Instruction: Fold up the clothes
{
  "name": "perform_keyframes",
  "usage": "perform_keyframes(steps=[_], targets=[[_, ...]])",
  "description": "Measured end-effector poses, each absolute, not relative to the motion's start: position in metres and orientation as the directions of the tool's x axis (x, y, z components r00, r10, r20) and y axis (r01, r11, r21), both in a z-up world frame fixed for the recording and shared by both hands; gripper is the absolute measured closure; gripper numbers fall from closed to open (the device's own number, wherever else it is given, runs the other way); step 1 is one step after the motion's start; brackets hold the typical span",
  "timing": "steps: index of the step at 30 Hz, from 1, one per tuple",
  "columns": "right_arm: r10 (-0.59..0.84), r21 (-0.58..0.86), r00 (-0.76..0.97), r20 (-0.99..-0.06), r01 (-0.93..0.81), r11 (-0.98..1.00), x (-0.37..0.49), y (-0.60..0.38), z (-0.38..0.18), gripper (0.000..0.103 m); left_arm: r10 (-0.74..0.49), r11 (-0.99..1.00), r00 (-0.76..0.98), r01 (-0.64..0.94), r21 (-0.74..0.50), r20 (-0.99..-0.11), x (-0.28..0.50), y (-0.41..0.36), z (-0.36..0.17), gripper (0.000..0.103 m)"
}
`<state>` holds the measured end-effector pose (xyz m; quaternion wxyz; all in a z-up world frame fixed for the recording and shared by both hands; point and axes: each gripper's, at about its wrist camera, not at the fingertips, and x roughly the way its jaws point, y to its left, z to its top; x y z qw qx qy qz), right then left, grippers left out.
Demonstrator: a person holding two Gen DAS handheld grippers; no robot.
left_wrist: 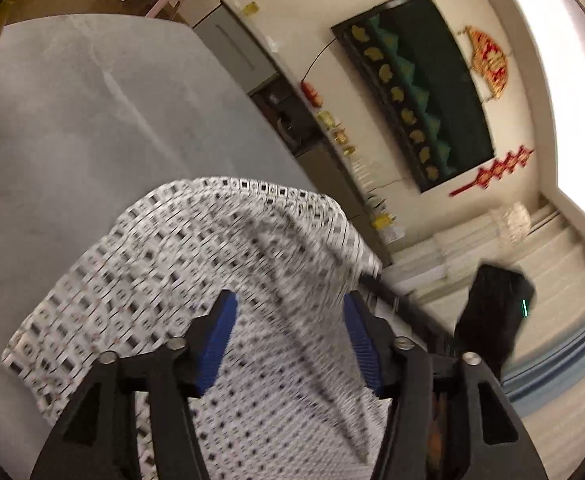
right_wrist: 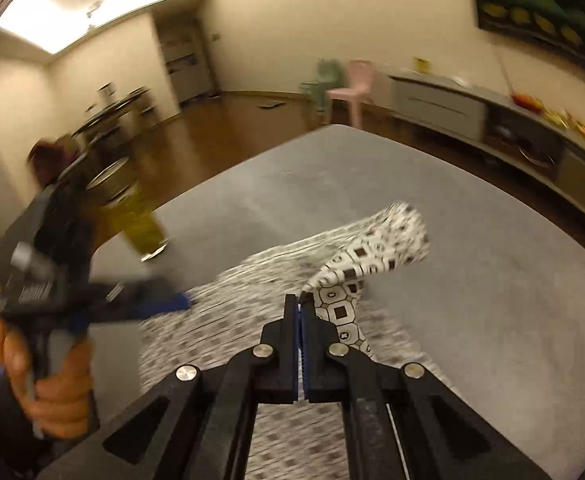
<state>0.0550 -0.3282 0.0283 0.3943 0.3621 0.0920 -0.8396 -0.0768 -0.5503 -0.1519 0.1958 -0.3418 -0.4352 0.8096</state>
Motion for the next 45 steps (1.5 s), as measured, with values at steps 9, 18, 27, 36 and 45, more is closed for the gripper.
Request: perform_keyframes(steps=[9,18,27,36,45], targets=[[-0.632,0.175,-0.373,-0.679,0.754,-0.633,0.106,-0.354,-0.018,0.101,0.676,-0.51,-0.626,-0.018,-0.86,-0.387,-0.09,-0.523,-0.172,0.034],[-0.716,0.257,-0.309,-0.626,0.785,-0.564,0.134,-0.361,-0.035,0.101,0.611,-0.671,-0.629,-0.088,-0.737,-0.481,-0.076,-0.513,-0.152,0.033],[-0.494,0.045,-0.542,-0.679,0.641,-0.766,0.226,-0.227,-0.017,0.037,0.642,-0.434,-0.702,0.0,-0.901,-0.309,-0.023,-0.576,-0.167,0.088],[-0.302,-0.022,-0.537,-0.788,0.515,-0.857,0.25,-0.147,-0.064,0.042,0.644,-0.425,-0.669,0.092,-0.901,-0.372,0.0,-0.58,-0.17,0.038],[-0.271,-0.104,-0.606,-0.748,0.511,-0.853,0.26,-0.142,-0.038,0.101,0.469,-0.73,-0.648,0.099,-0.676,-0.6,-0.008,-0.553,-0.145,0.098]])
